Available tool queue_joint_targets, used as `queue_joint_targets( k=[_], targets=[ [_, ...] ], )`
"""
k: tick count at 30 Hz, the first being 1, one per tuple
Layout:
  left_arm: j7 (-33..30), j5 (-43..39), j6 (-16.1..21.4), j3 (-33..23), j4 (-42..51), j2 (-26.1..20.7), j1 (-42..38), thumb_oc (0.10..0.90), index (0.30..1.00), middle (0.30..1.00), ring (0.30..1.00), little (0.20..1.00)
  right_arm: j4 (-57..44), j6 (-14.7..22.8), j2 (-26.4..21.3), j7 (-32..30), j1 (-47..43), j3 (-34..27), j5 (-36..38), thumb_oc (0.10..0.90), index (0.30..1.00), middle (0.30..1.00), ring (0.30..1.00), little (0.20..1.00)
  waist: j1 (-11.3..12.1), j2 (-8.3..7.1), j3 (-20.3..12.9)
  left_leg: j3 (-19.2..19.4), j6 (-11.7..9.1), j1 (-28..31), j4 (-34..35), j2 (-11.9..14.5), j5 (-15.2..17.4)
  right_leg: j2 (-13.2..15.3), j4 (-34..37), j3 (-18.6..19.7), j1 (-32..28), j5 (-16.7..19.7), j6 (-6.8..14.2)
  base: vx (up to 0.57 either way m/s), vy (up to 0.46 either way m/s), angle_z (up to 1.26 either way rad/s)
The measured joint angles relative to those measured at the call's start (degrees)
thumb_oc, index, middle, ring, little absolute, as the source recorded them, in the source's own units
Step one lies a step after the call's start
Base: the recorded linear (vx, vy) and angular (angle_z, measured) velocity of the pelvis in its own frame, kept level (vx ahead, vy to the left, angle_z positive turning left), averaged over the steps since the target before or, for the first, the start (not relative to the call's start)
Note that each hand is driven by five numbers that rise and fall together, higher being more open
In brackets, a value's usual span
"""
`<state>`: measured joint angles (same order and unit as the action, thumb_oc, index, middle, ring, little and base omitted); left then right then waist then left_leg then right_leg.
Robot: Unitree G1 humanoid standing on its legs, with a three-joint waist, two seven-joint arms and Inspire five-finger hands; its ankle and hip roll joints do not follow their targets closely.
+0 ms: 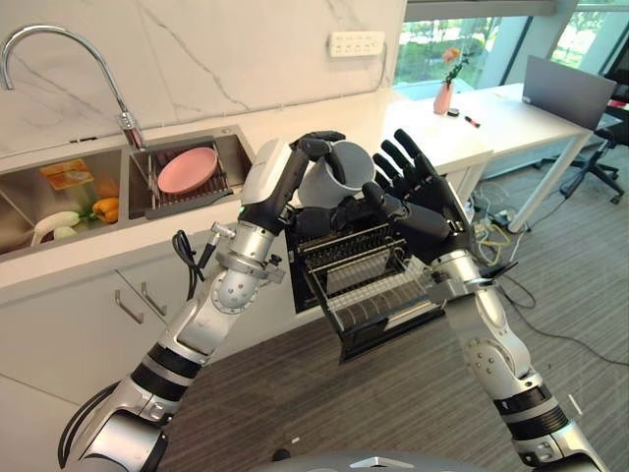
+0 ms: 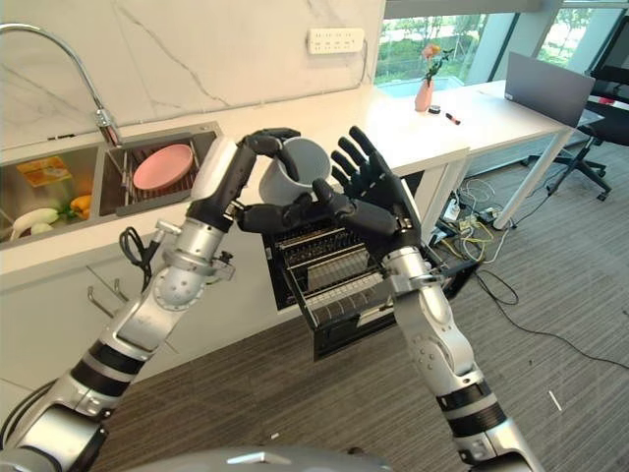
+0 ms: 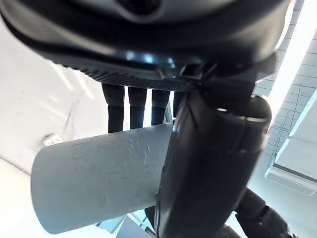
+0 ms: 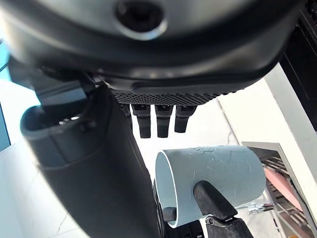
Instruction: Place the dishes in the dishwasher.
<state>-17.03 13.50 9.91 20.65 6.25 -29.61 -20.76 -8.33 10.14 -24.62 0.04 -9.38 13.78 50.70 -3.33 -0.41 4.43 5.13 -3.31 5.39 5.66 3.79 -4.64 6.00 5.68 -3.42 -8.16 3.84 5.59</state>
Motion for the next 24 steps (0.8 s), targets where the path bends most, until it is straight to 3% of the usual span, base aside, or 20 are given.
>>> queue_joint_targets(
  k=[7, 12, 19, 24],
  targets=[
    [-2.3, -8.2, 0.0, -7.9, 1.1, 1.1, 0.2, 0.4, 0.3, 0.3, 0.3, 0.3, -0.1, 0.3, -1.5, -2.7, 2.1, -11.1, -11.7, 0.8, 0.9, 0.9, 0.9, 0.9, -0.3, 0.0, 0.0, -0.1, 0.2, -0.1, 0.0, 0.0, -0.1, 0.0, 0.0, -0.1, 0.0, 0.0, 0.0, 0.0, 0.001, 0.0],
    [-4.6, -15.6, 0.3, -12.1, 2.2, 4.2, 0.3, 0.4, 0.3, 0.3, 0.3, 0.3, -0.1, 0.0, -2.9, -3.8, 3.6, -11.0, -19.4, 0.8, 0.9, 0.9, 0.9, 0.9, -0.5, 0.0, 0.0, -0.1, 0.3, -0.1, 0.0, 0.0, -0.1, 0.0, 0.0, -0.1, 0.0, 0.0, 0.0, 0.01, 0.001, 0.0],
    [-4.2, -18.1, 0.4, -10.2, 6.8, 4.8, 0.5, 0.4, 0.3, 0.3, 0.3, 0.3, 1.0, -1.5, -1.5, -2.7, 3.6, -2.2, -21.4, 0.8, 0.9, 0.9, 0.9, 0.9, -0.2, -0.08, 0.1, -0.1, 0.3, 0.1, 0.0, -0.1, -0.1, 0.0, 0.0, -0.1, -0.2, -0.1, 0.1, 0.0, -0.003, 0.0],
    [1.3, -20.7, 0.3, 0.8, 8.3, 6.3, 2.5, 0.4, 0.3, 0.3, 0.3, 0.3, 4.5, -4.0, 2.5, -3.3, 3.3, 3.6, -21.0, 0.8, 0.9, 0.9, 0.9, 0.9, 0.8, -0.16, 0.1, -0.4, 0.4, 0.3, 0.0, -0.1, -0.1, 0.1, 0.0, -0.4, -0.5, -0.1, 0.1, 0.0, -0.004, 0.01]
  ],
)
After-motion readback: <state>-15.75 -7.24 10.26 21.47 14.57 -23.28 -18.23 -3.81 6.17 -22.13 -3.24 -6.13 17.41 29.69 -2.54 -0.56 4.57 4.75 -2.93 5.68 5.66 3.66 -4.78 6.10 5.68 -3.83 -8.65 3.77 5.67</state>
